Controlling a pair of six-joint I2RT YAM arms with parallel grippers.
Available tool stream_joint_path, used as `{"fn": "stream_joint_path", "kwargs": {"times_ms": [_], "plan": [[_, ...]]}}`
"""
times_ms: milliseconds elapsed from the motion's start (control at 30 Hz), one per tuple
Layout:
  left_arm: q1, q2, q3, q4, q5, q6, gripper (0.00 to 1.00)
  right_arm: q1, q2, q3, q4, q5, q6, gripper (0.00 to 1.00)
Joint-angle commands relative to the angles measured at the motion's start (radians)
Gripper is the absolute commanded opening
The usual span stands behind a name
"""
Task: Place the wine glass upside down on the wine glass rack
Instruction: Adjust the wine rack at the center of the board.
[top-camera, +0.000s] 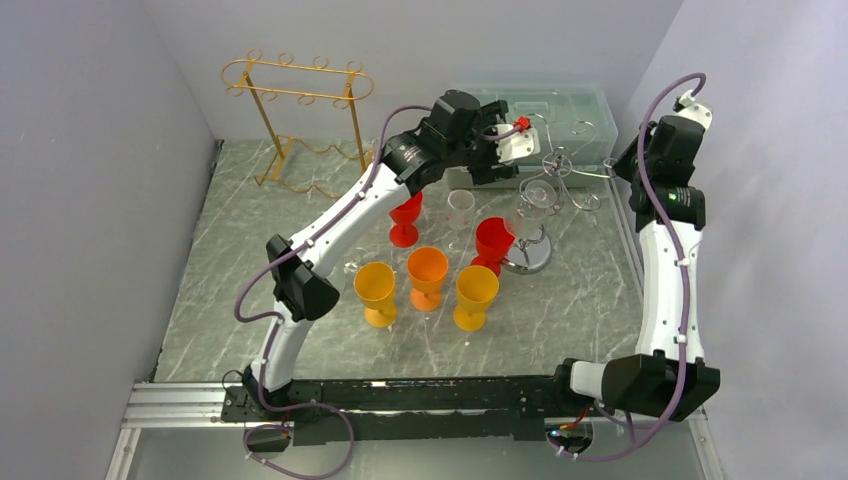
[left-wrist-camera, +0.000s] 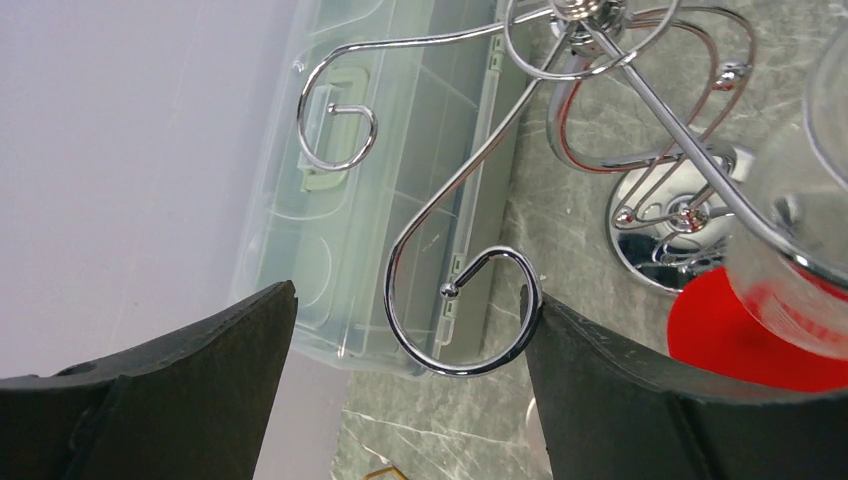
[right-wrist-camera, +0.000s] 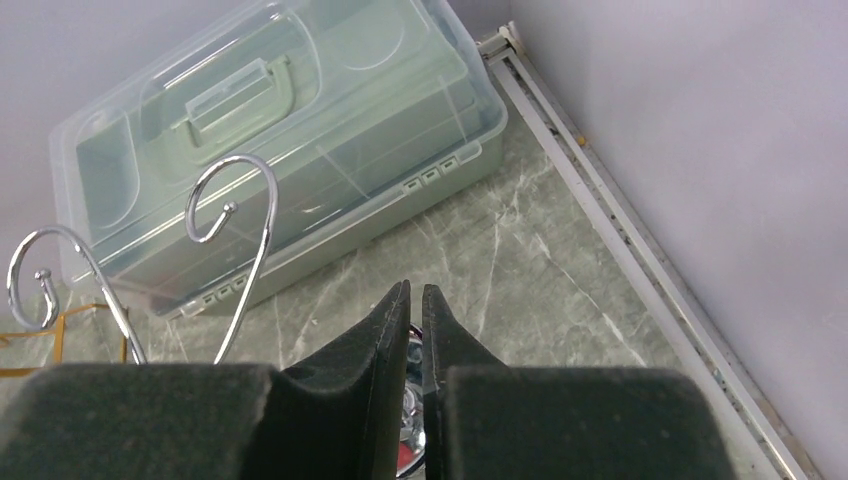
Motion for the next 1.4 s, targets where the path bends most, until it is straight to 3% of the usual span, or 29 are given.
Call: {"fn": "stream_joint_path", "kwargs": {"times_ms": [0,1000,1367], "plan": [[0.012,0.034,0.100,0.053,-0.020,-0.017,0.87,0.004,-0.059,-0.058,-0.027,0.024,-0.011,0.11],[0.034,0.131,0.182,0.144,-0.053,-0.030,0.89,0.003,-0.214,-0.191,-0.092,0.086,0.026,0.08],[0.081,-0.083,0.007,0.010,-0.061,-0.031,0.98,0.001,-0.141,-0.038,-0.128,0.119,0.019,0.25]]}}
